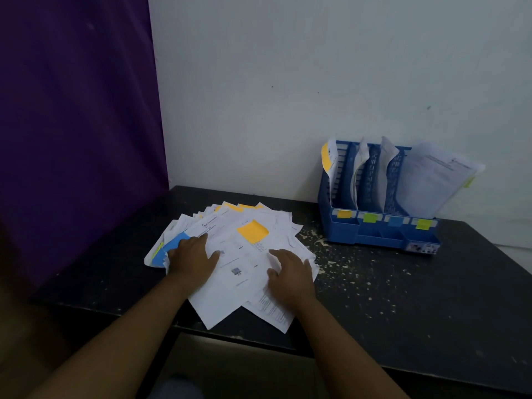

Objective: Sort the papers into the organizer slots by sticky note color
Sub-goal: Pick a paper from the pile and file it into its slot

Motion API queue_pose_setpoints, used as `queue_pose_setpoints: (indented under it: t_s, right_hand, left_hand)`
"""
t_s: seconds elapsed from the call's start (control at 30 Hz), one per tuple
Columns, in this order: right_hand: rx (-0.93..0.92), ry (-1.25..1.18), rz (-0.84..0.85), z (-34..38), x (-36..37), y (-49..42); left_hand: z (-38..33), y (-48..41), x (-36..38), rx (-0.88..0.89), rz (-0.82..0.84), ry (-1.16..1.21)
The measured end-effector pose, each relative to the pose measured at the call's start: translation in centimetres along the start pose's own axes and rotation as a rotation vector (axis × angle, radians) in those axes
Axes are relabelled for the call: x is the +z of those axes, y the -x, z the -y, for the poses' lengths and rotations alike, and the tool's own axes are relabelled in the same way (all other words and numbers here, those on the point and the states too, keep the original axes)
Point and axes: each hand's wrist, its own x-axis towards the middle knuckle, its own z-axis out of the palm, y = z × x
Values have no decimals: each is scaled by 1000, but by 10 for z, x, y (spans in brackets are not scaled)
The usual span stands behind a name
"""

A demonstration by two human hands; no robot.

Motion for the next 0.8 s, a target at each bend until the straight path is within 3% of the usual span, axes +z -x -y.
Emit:
queue_pose_setpoints:
  t_s: [0.17, 0.5, 0.63, 0.8]
  right_hand:
    - [-21, -98, -15, 1, -2, 2]
    - [64, -463, -397, 1, -8, 6]
    - [149, -797, -296, 11, -28, 9]
    - [177, -1014, -270, 13, -50, 2]
  left_hand:
    - [-1, 1, 7, -36, -32, 44]
    - [-10, 18, -9, -160, -294, 674]
    - [-24, 19, -25, -187, -355, 809]
    - [-49, 21, -34, -136, -312, 942]
